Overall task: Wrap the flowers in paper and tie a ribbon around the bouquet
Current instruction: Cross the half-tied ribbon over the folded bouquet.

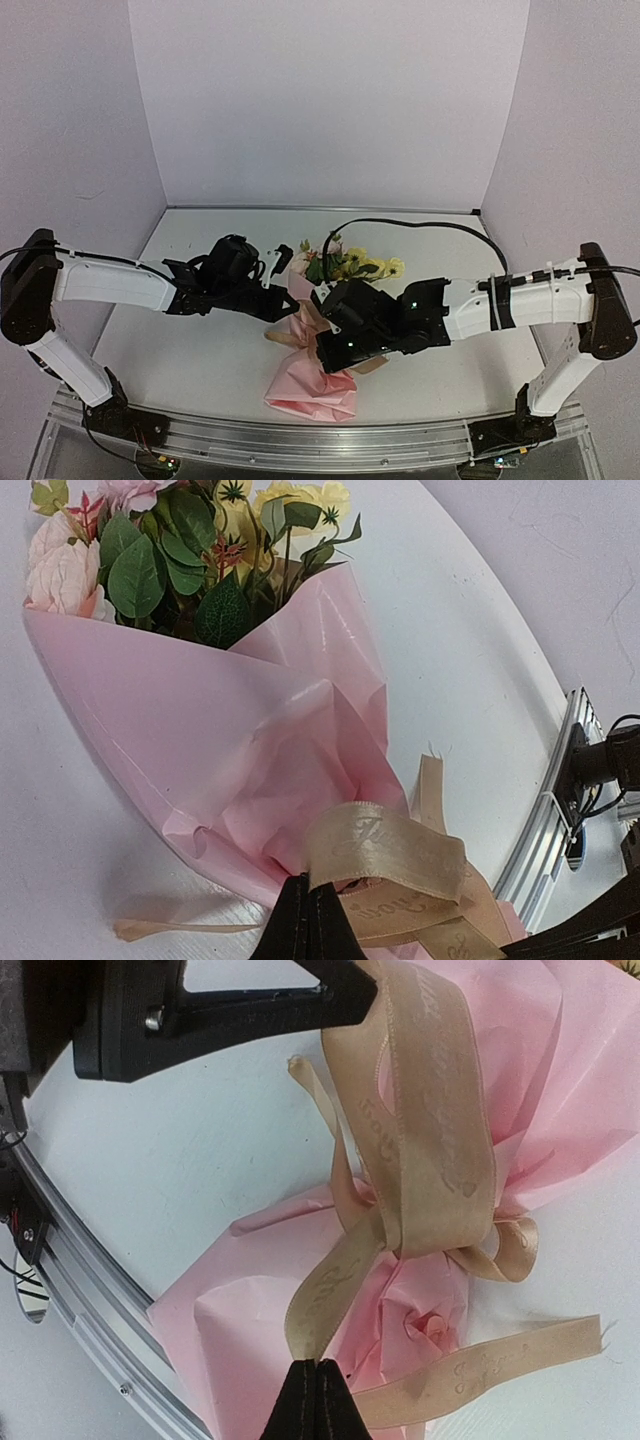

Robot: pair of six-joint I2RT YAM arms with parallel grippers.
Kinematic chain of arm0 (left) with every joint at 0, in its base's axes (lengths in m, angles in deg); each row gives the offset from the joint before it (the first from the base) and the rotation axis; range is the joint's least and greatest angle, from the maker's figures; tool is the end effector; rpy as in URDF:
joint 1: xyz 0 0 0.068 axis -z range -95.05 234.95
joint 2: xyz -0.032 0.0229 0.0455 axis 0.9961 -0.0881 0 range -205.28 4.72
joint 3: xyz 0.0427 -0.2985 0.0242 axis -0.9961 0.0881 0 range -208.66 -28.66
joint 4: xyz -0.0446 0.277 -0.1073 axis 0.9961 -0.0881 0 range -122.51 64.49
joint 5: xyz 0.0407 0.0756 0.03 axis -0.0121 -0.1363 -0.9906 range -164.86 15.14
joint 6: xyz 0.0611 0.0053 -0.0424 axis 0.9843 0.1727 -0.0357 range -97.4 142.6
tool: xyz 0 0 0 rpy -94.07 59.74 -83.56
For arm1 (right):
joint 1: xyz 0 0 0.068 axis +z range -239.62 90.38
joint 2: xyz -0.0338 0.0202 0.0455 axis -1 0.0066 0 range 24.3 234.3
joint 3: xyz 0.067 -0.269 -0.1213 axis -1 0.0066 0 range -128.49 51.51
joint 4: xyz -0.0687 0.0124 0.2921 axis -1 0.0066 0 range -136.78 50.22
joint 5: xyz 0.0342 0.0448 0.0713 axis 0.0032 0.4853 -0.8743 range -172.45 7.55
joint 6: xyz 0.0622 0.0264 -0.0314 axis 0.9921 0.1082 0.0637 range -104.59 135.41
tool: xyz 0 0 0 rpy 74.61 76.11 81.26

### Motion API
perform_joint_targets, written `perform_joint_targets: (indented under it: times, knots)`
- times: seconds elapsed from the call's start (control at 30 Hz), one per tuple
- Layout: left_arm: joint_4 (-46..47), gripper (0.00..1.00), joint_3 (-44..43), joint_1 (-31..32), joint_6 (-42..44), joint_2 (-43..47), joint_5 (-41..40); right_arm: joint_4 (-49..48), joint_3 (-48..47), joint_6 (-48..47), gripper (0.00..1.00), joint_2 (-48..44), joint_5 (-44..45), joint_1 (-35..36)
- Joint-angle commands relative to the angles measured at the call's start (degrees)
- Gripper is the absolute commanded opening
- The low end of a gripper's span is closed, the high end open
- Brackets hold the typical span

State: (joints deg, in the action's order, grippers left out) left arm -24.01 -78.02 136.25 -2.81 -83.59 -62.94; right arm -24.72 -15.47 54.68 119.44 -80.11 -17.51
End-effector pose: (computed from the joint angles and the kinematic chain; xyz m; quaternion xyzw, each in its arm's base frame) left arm 0.2268 -0.3038 0.1925 0.2446 0.8588 -0.3462 0.2876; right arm 0.1297 0.3935 0.2200 -0.2591 0.9038 0.2701 0.2077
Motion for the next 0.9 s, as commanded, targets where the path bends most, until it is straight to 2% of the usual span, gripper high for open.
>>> perform_joint_targets:
  times: [0.0,0.67,0.87]
  knots:
    - [1.0,0.0,-1.25,-0.49,0.1,0.15,-0.42,2.53,-0.05,0.81,0.0,-0.73,0.88,0.49]
    - [1.63,0.0,0.08,-2.99,-0.5,1.56,-0.04,6.06,3.79,3.45,0.0,-0.12,4.12,0.39]
    - [1.65,0.0,0.35,-3.51,-0.56,2.01,0.18,7.51,4.83,5.19,0.0,-0.64,6.0,-1.61]
